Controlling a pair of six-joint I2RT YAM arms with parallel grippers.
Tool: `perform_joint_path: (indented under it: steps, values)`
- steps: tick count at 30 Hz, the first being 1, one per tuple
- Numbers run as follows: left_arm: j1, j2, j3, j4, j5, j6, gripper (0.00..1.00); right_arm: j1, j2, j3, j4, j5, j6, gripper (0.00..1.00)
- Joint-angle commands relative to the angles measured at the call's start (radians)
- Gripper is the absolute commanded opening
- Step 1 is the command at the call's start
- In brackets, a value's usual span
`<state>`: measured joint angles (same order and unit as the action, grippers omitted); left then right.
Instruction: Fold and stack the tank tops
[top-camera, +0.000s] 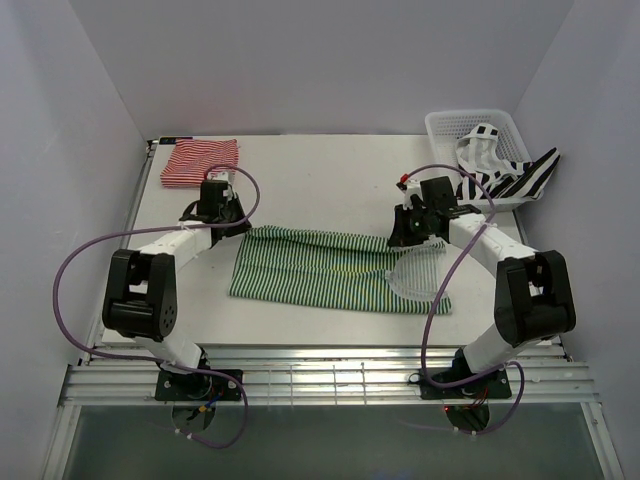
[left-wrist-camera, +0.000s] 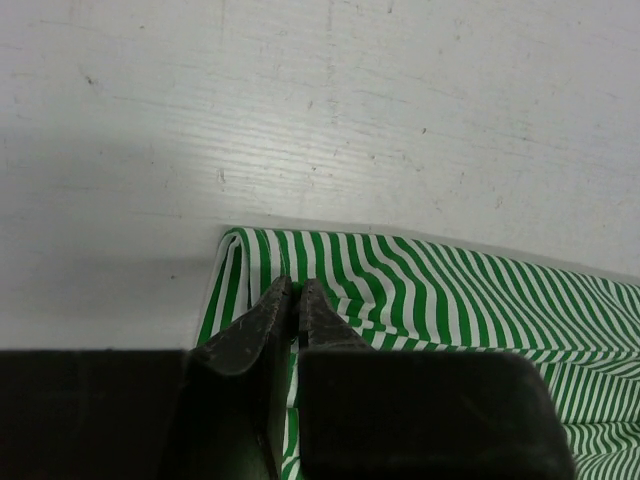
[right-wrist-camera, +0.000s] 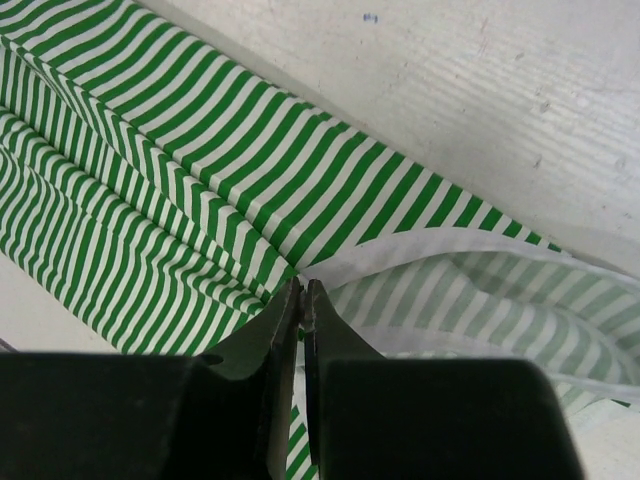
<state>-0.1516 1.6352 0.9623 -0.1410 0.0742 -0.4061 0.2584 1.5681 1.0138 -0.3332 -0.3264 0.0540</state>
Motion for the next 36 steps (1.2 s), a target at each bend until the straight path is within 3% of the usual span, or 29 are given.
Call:
perform_joint_path:
  steps: [1,11,14,18,23,25,27,28,30,31,33,34,35,36]
  values:
    - [0.007,-0.075,-0.048,0.066,-0.040,0.021,0.00,0.002,-0.039,-0.037,0.039,-0.026,0.009,0.08]
    - [0.011,-0.071,-0.072,0.067,-0.028,0.029,0.00,0.002,-0.069,-0.119,0.060,-0.043,0.015,0.08]
    - [0.011,-0.069,-0.083,0.063,-0.013,0.015,0.09,0.004,-0.065,-0.138,0.072,-0.049,0.018,0.08]
    - [0.012,-0.060,-0.102,0.052,0.007,-0.007,0.12,0.016,-0.062,-0.161,0.082,-0.042,0.015,0.09]
    - [0.011,-0.083,-0.134,0.043,0.009,-0.037,0.28,0.028,-0.088,-0.210,0.080,-0.011,0.020,0.24]
    - [0.012,-0.123,-0.146,0.020,0.004,-0.068,0.43,0.035,-0.111,-0.225,0.066,0.001,0.029,0.32]
    - [0.011,-0.181,-0.157,-0.002,0.001,-0.085,0.73,0.041,-0.169,-0.257,0.053,0.009,0.046,0.43]
    - [0.011,-0.205,-0.163,-0.012,-0.004,-0.100,0.77,0.041,-0.192,-0.265,0.046,0.010,0.050,0.55]
    - [0.012,-0.271,-0.163,-0.035,-0.017,-0.115,0.83,0.041,-0.276,-0.287,0.033,0.013,0.064,0.62]
    - [0.012,-0.288,-0.157,-0.042,-0.013,-0.125,0.96,0.041,-0.304,-0.288,0.028,0.016,0.069,0.68]
    - [0.011,-0.313,-0.137,-0.057,-0.007,-0.141,0.98,0.041,-0.368,-0.276,0.016,0.026,0.075,0.77]
    - [0.011,-0.316,-0.126,-0.058,0.012,-0.164,0.98,0.041,-0.382,-0.270,0.017,0.032,0.081,0.91]
    - [0.009,-0.313,-0.108,-0.052,0.036,-0.169,0.98,0.041,-0.401,-0.262,0.017,0.074,0.090,0.98]
    - [0.007,-0.301,-0.097,-0.040,0.056,-0.177,0.98,0.041,-0.399,-0.251,0.019,0.102,0.101,0.90]
